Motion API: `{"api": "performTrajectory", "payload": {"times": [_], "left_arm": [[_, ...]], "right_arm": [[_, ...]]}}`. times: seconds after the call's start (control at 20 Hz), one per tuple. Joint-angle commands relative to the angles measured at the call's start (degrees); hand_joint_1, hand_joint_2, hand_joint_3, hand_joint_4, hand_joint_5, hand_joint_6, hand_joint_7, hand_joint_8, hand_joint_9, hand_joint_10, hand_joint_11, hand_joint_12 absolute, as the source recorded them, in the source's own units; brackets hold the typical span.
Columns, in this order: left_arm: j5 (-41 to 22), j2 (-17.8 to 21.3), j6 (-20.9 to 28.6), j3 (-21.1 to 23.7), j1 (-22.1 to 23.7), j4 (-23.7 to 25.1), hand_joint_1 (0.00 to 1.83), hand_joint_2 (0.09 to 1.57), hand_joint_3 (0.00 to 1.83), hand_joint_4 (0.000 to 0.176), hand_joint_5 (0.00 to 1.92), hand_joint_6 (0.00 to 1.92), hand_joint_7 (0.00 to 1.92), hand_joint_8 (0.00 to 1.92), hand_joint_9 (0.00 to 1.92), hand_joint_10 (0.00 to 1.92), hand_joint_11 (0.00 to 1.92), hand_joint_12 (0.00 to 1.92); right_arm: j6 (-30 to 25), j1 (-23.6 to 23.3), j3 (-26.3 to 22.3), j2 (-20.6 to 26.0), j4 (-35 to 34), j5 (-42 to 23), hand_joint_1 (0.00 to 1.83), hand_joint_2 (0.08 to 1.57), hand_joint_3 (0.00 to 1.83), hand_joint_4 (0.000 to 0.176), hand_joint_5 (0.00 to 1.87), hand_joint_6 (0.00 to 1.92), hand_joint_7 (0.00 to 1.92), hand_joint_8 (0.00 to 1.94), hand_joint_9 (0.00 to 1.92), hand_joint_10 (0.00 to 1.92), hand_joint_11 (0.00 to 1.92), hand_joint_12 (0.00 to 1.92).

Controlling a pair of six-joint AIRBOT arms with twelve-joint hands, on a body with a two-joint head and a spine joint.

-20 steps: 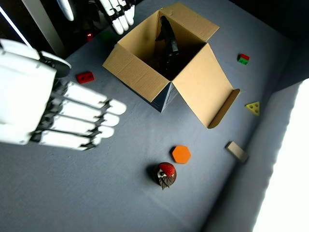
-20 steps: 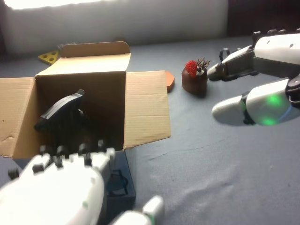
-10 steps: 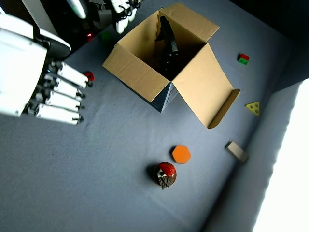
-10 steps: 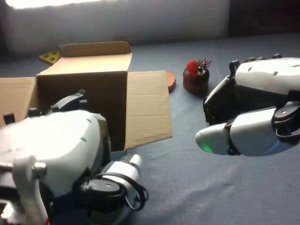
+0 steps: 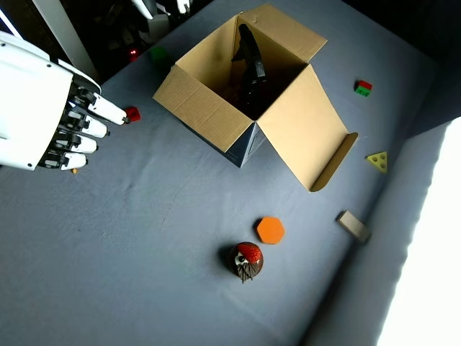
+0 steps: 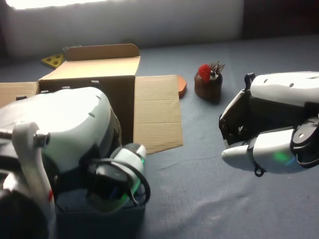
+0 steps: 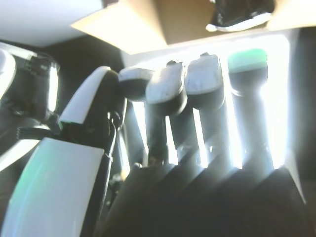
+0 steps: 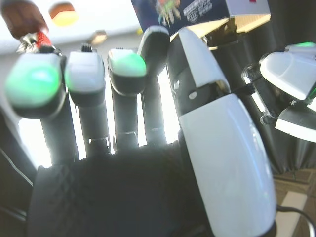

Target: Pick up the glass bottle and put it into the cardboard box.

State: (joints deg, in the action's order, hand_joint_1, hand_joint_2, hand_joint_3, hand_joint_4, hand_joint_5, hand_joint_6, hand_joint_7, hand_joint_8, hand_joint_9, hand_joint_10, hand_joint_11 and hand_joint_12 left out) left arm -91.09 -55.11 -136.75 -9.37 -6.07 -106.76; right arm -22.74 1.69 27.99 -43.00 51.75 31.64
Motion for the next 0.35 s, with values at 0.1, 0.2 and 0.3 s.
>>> {"api": "performTrajectory", "payload": {"times": [0.1,0.2,0.3], "left_arm": [[-0.8,0.4,1.1,-0.5,0.4,5.7,0.85,1.41,0.01,0.0,1.02,1.92,1.22,1.92,1.27,1.92,1.15,1.92],[-0.8,1.0,1.8,-0.7,1.0,5.7,0.87,1.4,0.01,0.0,1.02,1.92,1.22,1.92,1.28,1.92,1.16,1.92],[-0.8,1.5,1.8,-0.7,1.7,5.6,0.88,1.4,0.01,0.0,1.02,1.92,1.23,1.92,1.3,1.92,1.18,1.92]], "right_arm": [[-2.2,0.0,-0.4,0.3,5.5,-2.7,0.99,1.03,0.65,0.0,0.76,1.74,1.17,1.82,1.23,1.92,1.28,1.92],[-3.7,1.0,-0.4,0.3,8.4,-2.7,1.0,0.91,0.89,0.0,0.73,1.76,1.17,1.82,1.24,1.92,1.27,1.92],[-3.7,1.3,-0.4,0.4,9.6,-2.4,1.01,0.86,0.98,0.0,0.73,1.78,1.17,1.83,1.24,1.92,1.28,1.92]]}}
